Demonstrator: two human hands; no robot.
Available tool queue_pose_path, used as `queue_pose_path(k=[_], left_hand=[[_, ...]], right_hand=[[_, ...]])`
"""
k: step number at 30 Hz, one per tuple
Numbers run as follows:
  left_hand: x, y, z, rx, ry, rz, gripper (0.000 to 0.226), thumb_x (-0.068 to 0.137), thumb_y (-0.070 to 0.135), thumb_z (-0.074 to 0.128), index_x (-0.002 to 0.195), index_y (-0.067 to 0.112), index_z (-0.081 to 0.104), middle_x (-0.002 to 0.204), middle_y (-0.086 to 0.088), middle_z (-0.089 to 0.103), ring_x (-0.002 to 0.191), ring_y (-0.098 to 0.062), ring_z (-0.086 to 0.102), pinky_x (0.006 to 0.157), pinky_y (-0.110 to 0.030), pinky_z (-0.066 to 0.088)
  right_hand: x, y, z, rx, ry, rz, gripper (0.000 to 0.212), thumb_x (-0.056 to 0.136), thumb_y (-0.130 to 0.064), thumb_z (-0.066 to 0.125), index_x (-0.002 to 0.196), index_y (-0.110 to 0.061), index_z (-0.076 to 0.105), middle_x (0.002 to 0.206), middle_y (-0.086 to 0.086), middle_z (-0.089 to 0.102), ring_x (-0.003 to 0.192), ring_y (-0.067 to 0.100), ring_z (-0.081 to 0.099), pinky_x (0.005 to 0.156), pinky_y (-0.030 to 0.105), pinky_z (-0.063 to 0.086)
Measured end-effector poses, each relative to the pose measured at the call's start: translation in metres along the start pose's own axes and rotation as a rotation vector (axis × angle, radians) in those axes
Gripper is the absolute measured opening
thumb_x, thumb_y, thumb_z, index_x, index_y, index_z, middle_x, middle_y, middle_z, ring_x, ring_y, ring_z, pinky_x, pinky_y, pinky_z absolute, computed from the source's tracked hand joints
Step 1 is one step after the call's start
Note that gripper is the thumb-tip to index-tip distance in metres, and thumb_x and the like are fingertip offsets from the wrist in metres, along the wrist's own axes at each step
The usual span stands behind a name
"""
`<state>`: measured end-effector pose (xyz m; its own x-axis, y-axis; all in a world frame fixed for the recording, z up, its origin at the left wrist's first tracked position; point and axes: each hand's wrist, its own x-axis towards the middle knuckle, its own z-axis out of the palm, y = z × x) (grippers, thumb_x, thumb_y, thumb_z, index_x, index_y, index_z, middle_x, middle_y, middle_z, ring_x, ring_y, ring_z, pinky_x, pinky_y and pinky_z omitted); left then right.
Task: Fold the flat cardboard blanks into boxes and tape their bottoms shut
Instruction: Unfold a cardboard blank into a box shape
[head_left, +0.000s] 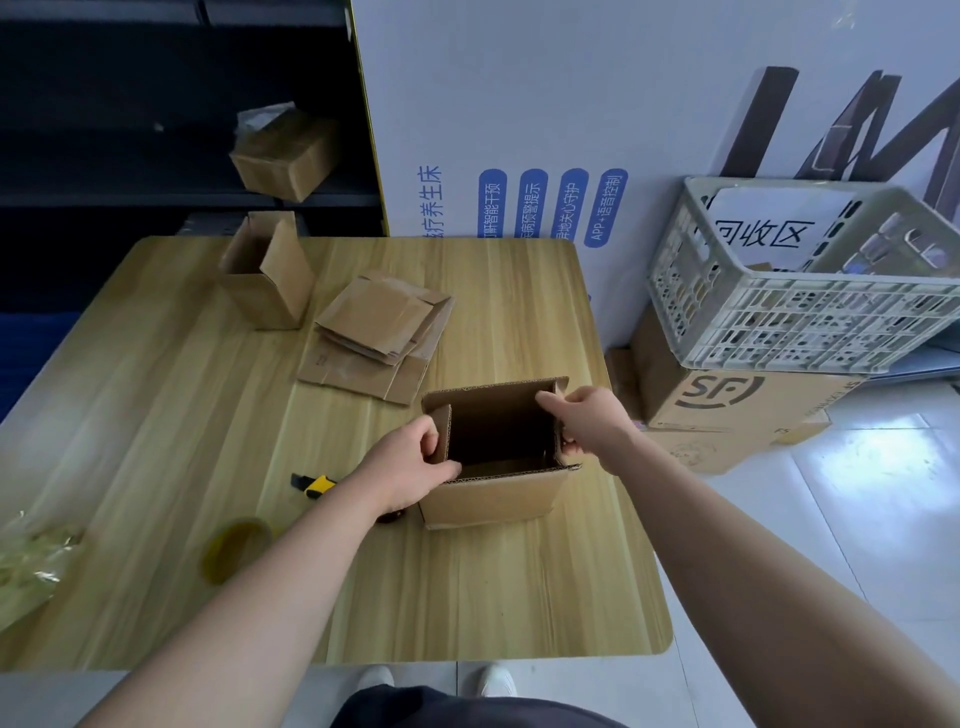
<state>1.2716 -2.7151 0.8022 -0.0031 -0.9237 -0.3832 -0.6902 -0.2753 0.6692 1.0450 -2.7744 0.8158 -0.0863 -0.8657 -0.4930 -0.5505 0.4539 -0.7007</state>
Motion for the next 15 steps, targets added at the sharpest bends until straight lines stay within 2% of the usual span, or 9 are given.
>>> queue_pose_path(k=[5,8,10,12,15], left_hand=[[0.002,-0.007,-0.001,-0.135,-0.083,0.001,0.036,0.080,0.039,0.075,0.098,0.022,0.049,0.075,0.004,0.038,0.070,-0.012,0.038,0.058,-0.025,0.033],[0.005,-0.009,-0.002,-0.122,-0.092,0.014,0.030,0.083,0.042,0.071,0.105,0.027,0.057,0.077,0.002,0.036,0.067,-0.013,0.038,0.061,-0.025,0.035],[0.006,-0.011,-0.004,-0.120,-0.089,0.014,0.030,0.085,0.047,0.067,0.109,0.031,0.061,0.082,0.003,0.038,0.071,-0.011,0.041,0.067,-0.024,0.038],[0.006,-0.015,-0.007,-0.207,-0.130,0.002,0.039,0.079,0.053,0.070,0.111,0.033,0.063,0.084,0.002,0.039,0.075,-0.011,0.045,0.071,-0.024,0.043],[0.004,-0.025,-0.010,-0.330,-0.214,0.022,0.078,0.048,0.067,0.082,0.116,0.033,0.064,0.084,0.003,0.038,0.076,-0.012,0.045,0.074,-0.026,0.043]], right_hand=[[0.002,0.017,-0.014,0.133,-0.147,-0.020,0.031,0.073,-0.032,0.083,0.083,-0.009,0.063,0.068,0.005,0.062,0.068,0.020,0.057,0.072,0.036,0.052],[-0.005,0.021,-0.007,0.033,-0.113,-0.080,0.035,0.071,-0.038,0.084,0.078,-0.011,0.063,0.064,0.000,0.064,0.061,0.013,0.057,0.061,0.025,0.048],[-0.007,0.020,-0.001,-0.044,-0.085,-0.145,0.034,0.074,-0.040,0.081,0.072,-0.012,0.061,0.061,-0.003,0.062,0.056,0.009,0.055,0.055,0.021,0.046],[-0.004,0.022,0.001,-0.099,-0.093,-0.181,0.030,0.080,-0.033,0.077,0.069,-0.011,0.061,0.061,-0.005,0.058,0.055,0.009,0.051,0.051,0.018,0.043],[0.000,0.030,0.001,-0.157,-0.099,-0.173,0.011,0.081,-0.018,0.077,0.079,-0.011,0.069,0.068,-0.007,0.059,0.058,0.007,0.051,0.047,0.013,0.039]])
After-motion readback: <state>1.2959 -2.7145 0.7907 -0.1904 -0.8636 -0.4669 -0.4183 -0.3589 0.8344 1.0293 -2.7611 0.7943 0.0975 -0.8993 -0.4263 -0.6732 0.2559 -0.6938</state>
